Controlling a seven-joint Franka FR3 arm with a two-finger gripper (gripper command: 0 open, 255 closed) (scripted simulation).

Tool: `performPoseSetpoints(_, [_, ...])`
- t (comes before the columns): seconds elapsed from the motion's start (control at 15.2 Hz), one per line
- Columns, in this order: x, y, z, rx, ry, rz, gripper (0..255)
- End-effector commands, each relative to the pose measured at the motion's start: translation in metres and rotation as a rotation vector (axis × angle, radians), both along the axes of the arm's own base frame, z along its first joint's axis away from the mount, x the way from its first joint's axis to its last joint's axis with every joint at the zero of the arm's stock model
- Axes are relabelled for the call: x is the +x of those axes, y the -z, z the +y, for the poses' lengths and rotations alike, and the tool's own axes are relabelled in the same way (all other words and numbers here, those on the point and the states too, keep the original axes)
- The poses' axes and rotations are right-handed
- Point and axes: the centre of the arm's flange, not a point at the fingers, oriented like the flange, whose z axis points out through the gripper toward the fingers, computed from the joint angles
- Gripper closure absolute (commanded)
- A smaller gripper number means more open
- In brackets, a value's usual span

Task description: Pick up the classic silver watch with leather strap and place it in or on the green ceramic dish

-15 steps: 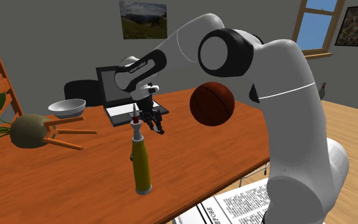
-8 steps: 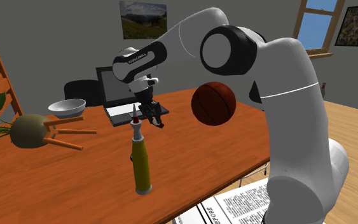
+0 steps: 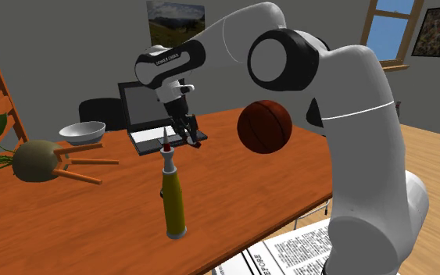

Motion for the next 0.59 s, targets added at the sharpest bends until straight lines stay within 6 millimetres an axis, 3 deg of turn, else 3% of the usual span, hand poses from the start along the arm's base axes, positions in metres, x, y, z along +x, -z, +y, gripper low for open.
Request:
performPoseSetpoints(0.0, [0.0, -0.011, -0.001, 0.0, 0.0, 0.0, 255])
performPoseSetpoints(0.07, [0.0, -0.012, -0.001, 0.0, 0.0, 0.0, 255])
performPoseSetpoints(0.53, [-0.073, -0.017, 0.056, 0.0, 0.0, 0.0, 255])
